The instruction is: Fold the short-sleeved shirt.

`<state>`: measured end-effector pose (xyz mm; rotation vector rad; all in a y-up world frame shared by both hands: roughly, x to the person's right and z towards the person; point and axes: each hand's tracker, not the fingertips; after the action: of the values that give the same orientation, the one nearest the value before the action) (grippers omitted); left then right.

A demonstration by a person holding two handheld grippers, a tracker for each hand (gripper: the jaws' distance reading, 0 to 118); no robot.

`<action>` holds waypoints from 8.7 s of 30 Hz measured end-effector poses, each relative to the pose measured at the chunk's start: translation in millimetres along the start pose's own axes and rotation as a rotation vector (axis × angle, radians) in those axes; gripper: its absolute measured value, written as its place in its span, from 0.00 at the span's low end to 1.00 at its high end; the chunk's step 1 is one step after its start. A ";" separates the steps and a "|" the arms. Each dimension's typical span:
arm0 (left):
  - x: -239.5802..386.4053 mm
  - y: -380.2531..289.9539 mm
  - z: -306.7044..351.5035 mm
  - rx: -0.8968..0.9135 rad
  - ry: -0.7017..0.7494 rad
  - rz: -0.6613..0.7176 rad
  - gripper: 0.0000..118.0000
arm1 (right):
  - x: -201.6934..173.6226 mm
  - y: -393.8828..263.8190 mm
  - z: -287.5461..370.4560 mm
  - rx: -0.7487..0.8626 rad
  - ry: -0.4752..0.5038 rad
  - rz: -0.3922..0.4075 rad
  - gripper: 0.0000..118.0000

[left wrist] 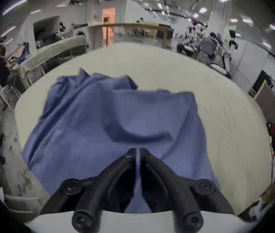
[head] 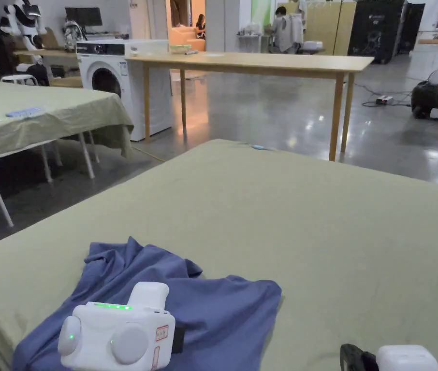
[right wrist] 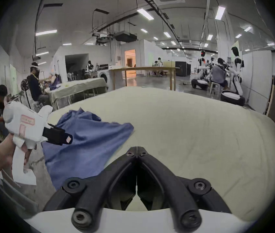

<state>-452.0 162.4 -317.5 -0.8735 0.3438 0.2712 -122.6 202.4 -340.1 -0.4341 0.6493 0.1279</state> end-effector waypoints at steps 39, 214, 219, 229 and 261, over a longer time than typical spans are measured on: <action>382.5 79.7 98.4 0.230 -0.427 -0.518 0.01 | 164.8 -81.1 211.7 0.004 -0.433 -0.252 0.00; 260.5 195.9 32.9 0.361 0.059 -0.362 0.00 | 444.5 105.3 139.3 -0.128 -0.601 -0.245 0.05; 214.0 105.5 30.2 0.320 0.050 -0.380 0.00 | 399.9 11.2 179.7 -0.173 -0.550 -0.371 0.05; 129.8 -37.5 70.3 0.168 -0.083 -0.233 0.00 | 304.1 -103.6 276.9 -0.168 -0.552 -0.407 0.05; 72.0 -99.5 111.0 0.196 -0.108 -0.071 0.00 | 140.9 -76.4 249.3 -0.040 -0.476 -0.228 0.01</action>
<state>-329.5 194.9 -211.1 -0.6742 0.2336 0.2143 147.0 237.9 -222.0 -0.4918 0.1274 0.0245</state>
